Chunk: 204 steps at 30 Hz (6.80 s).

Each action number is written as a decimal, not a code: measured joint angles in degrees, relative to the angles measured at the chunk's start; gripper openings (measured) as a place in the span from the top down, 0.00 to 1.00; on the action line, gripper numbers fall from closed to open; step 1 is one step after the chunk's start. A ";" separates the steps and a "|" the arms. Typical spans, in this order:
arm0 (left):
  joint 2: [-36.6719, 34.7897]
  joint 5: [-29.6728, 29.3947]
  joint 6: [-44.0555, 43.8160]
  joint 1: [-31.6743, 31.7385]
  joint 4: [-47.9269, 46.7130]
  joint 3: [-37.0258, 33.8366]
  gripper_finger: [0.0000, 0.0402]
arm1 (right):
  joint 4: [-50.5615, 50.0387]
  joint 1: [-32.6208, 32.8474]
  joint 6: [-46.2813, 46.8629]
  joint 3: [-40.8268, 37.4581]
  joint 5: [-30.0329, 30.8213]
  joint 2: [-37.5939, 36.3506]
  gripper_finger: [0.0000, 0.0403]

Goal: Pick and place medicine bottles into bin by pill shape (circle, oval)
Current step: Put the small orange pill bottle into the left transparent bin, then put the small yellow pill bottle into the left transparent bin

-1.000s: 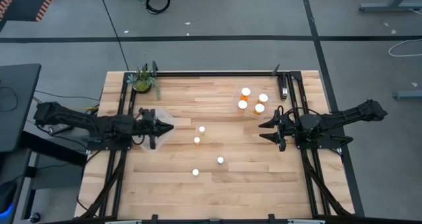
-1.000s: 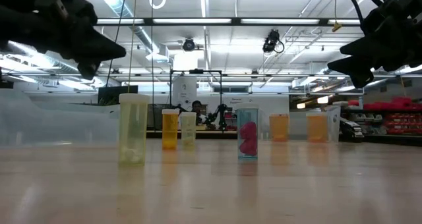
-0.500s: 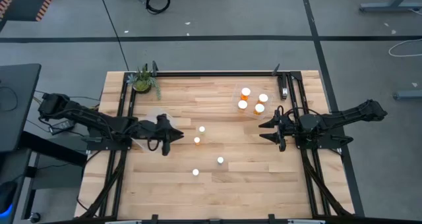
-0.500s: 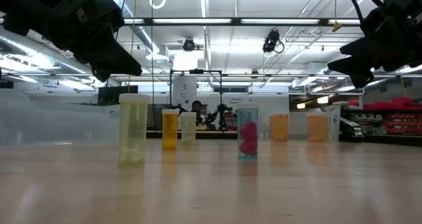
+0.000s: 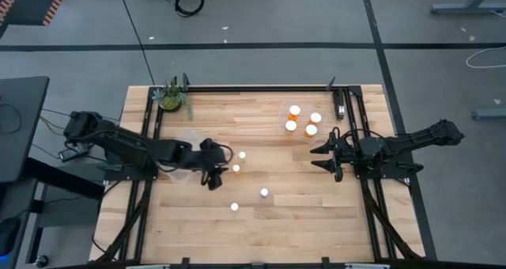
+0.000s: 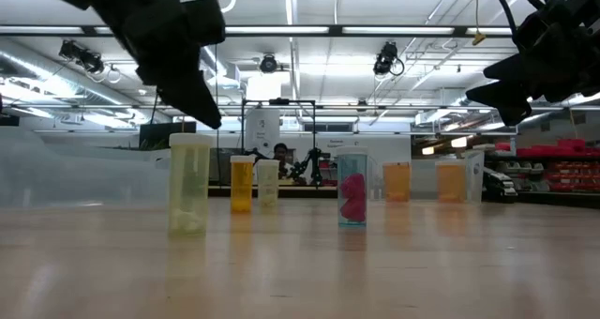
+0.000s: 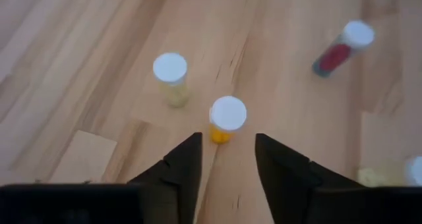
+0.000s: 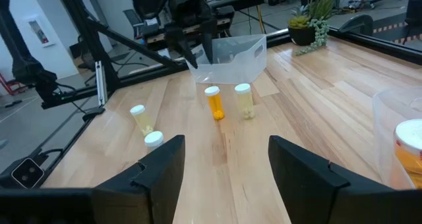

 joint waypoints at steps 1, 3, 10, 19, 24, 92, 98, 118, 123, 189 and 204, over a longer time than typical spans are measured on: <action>1.17 -0.02 0.00 0.00 -2.04 1.48 0.59 | 0.00 0.00 0.00 0.00 0.00 0.00 0.44; 3.59 -0.01 0.04 0.00 -5.84 4.58 0.53 | -0.11 0.00 0.00 0.00 0.00 0.00 0.44; 11.93 0.04 1.13 0.07 -16.30 14.41 0.40 | -0.55 0.00 0.00 0.02 0.00 0.00 0.44; 21.76 1.89 4.45 1.07 -24.21 23.82 0.37 | -0.57 0.00 0.00 0.01 0.00 0.00 0.44; 25.45 2.11 4.50 2.83 -27.63 27.06 0.38 | -0.57 0.00 0.00 0.02 0.00 0.00 0.44; 14.91 -2.22 -2.00 5.36 -59.29 26.88 0.65 | -0.99 0.02 0.00 0.02 0.00 -0.01 0.44; 14.91 -3.72 0.07 7.79 -58.65 20.29 0.67 | -1.01 0.02 0.00 0.02 0.00 0.00 0.44; 0.33 0.04 2.07 22.42 -41.21 5.32 0.65 | -1.07 0.00 0.00 0.02 0.00 0.00 0.44; -0.42 3.23 1.39 26.20 -37.06 0.21 0.67 | -1.04 0.02 0.00 0.02 0.00 0.00 0.44; 20.88 9.83 0.36 9.38 -25.86 32.32 0.36 | -1.08 0.00 0.00 0.02 0.00 0.00 0.44; 29.36 7.00 13.50 12.03 -25.99 36.86 0.30 | -1.23 0.01 0.00 0.02 0.00 0.01 0.44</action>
